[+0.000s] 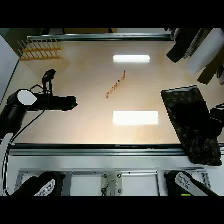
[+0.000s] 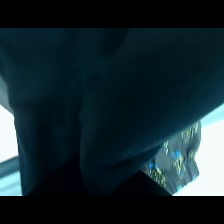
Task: Fold the clothes and pants, and hang the long-sleeved shirts on hangers.
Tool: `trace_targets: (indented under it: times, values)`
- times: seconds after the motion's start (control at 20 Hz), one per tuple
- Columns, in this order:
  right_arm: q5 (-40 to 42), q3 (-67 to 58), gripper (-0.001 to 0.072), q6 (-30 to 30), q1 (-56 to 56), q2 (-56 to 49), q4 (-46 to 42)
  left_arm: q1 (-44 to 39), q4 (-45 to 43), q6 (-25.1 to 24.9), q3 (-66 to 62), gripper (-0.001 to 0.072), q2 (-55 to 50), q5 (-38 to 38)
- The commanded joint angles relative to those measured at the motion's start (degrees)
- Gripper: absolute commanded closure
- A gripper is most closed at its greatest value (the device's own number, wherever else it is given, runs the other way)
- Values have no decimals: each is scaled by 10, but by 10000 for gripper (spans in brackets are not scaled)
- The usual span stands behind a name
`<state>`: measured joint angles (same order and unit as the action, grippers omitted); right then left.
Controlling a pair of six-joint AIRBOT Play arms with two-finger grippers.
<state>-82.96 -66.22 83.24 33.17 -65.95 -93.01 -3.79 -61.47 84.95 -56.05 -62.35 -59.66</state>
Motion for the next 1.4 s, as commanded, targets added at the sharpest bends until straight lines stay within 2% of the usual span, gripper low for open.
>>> trace_targets:
  times: [0.0,0.05,0.1,0.15,0.2,0.3,0.45,0.55,0.7,0.75,0.85,0.9,1.05,1.1,1.15,1.2,1.25,1.35]
  values:
    - [-37,21,682,39,1,5,-24,0,0,-1,24,700,0,-2]
    - [-48,21,664,41,1,5,-24,0,0,-1,32,701,0,-1]
    - [-63,21,469,48,1,6,-24,0,0,-1,38,700,0,-1]
    - [-76,21,171,54,1,7,-24,0,0,-1,44,700,0,-1]
    - [-86,21,55,56,1,11,-24,0,0,-1,48,701,0,0]
    - [-68,21,55,64,0,43,-24,0,0,-1,52,700,0,1]
    - [22,21,55,68,-1,136,7,0,1,-1,50,701,0,8]
    - [78,21,55,58,-1,195,99,0,2,-1,50,701,0,10]
    - [113,21,55,-15,-29,227,292,0,2,-1,50,700,0,12]
    - [114,21,55,-36,-54,226,331,0,2,-1,50,700,0,12]
    - [119,23,55,-71,-123,219,350,0,1,-1,50,700,0,13]
    - [121,27,56,-91,-160,213,350,0,1,-1,50,700,0,14]
    - [120,35,58,-96,-239,193,350,0,1,0,50,700,0,12]
    - [120,35,96,-96,-258,186,350,0,1,-1,50,701,0,12]
    - [120,35,303,-96,-273,181,350,0,1,-1,50,700,0,12]
    - [120,35,574,-96,-285,176,350,0,1,0,50,700,0,12]
    - [120,35,686,-96,-292,173,350,0,1,-1,50,700,0,12]
    - [110,35,689,-95,-297,170,353,0,1,-1,50,700,0,12]
